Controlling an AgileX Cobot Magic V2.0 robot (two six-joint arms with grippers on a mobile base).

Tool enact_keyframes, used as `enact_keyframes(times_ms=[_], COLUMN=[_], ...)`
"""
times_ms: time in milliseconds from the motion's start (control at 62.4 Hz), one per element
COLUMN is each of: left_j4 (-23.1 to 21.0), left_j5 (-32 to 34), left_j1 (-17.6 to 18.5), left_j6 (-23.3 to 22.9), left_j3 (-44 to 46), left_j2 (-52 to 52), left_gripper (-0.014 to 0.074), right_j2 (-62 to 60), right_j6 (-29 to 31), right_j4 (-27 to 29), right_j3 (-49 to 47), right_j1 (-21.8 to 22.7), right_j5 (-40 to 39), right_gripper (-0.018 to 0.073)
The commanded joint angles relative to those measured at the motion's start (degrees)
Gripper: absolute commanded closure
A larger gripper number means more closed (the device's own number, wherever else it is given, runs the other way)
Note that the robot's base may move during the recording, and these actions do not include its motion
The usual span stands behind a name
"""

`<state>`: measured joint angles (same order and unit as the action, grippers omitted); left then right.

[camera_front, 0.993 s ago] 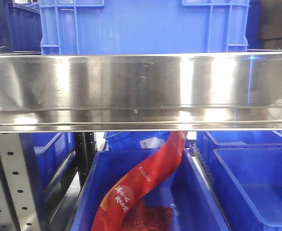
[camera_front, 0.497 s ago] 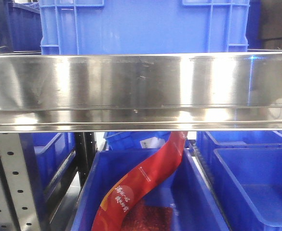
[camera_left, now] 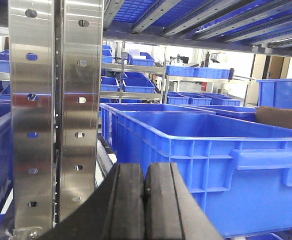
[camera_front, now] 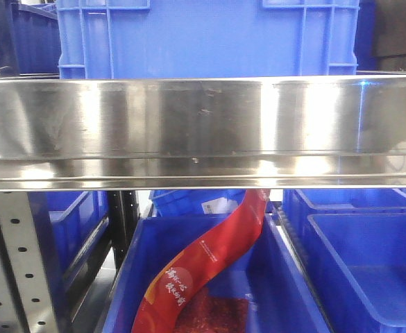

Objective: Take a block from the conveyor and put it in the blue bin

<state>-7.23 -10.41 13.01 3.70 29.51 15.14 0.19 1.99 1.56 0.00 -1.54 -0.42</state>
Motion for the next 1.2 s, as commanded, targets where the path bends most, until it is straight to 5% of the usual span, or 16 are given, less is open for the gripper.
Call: enact_keyframes(times_ms=[0, 529, 609, 801, 961, 1185], left_j4=[0.02, 0.14, 5.29, 7.69, 7.85, 7.23], left_j5=[0.79, 0.8, 1.02, 8.73, 8.25, 8.62], left_j1=[-0.27, -0.27, -0.6, -6.45, -12.0, -12.79], left_j6=[0.19, 0.19, 0.19, -2.02, -2.57, -2.57], left_j3=[-0.05, -0.86, -3.56, -15.84, -24.34, -29.51], left_j2=[-0.48, -0.86, -1.96, -7.72, -13.15, -15.14], left_gripper=[0.0707, 0.0707, 0.0707, 0.0707, 0.0707, 0.0707], right_j2=[-0.19, -0.19, -0.19, -0.19, -0.19, -0.19], right_j6=[0.32, 0.32, 0.32, 0.32, 0.32, 0.32], right_j4=[0.05, 0.05, 0.05, 0.05, 0.05, 0.05], right_j3=[0.0, 0.0, 0.0, 0.0, 0.0, 0.0], right_j1=[0.3, 0.3, 0.3, 0.3, 0.3, 0.3], right_j5=[-1.35, -1.35, -1.35, -1.35, -1.35, -1.35], right_gripper=[0.072, 0.072, 0.072, 0.072, 0.072, 0.072])
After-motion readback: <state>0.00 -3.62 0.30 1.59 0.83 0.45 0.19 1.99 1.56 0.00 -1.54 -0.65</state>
